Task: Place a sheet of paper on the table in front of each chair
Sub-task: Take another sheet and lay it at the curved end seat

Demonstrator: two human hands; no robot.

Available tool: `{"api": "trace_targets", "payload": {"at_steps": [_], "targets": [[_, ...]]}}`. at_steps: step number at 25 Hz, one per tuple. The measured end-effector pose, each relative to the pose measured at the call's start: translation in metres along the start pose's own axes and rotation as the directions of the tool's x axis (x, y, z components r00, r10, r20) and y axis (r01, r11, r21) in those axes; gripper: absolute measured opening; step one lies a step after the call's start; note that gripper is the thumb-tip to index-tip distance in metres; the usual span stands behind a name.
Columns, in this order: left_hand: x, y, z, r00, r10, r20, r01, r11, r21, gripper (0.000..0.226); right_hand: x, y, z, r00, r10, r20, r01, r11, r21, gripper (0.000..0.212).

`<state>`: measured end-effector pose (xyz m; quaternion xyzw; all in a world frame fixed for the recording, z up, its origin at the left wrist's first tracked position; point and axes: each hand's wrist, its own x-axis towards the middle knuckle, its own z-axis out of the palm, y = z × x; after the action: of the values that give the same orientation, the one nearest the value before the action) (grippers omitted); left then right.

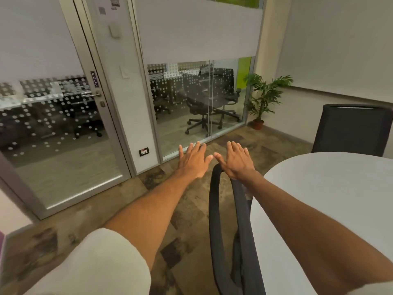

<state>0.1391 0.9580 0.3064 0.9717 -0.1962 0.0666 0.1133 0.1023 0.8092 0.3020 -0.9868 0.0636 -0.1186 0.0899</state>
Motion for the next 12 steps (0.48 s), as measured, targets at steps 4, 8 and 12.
{"api": "trace_targets", "payload": {"at_steps": [4,8,12], "targets": [[0.061,-0.010,0.019,0.998,0.054,0.028,-0.054,0.999,0.000,0.060,0.048,0.012,0.015,0.998,0.054,-0.011,-0.054,0.998,-0.009,0.074],[0.130,-0.020,0.046,0.985,0.158,0.063,-0.158,0.987,-0.004,0.059,0.097,0.022,0.041,0.987,0.158,-0.006,-0.158,0.987,-0.019,0.071],[0.195,-0.044,0.068,0.957,0.264,0.121,-0.263,0.964,-0.030,0.060,0.144,0.020,0.065,0.960,0.279,0.001,-0.279,0.960,-0.030,0.071]]}}
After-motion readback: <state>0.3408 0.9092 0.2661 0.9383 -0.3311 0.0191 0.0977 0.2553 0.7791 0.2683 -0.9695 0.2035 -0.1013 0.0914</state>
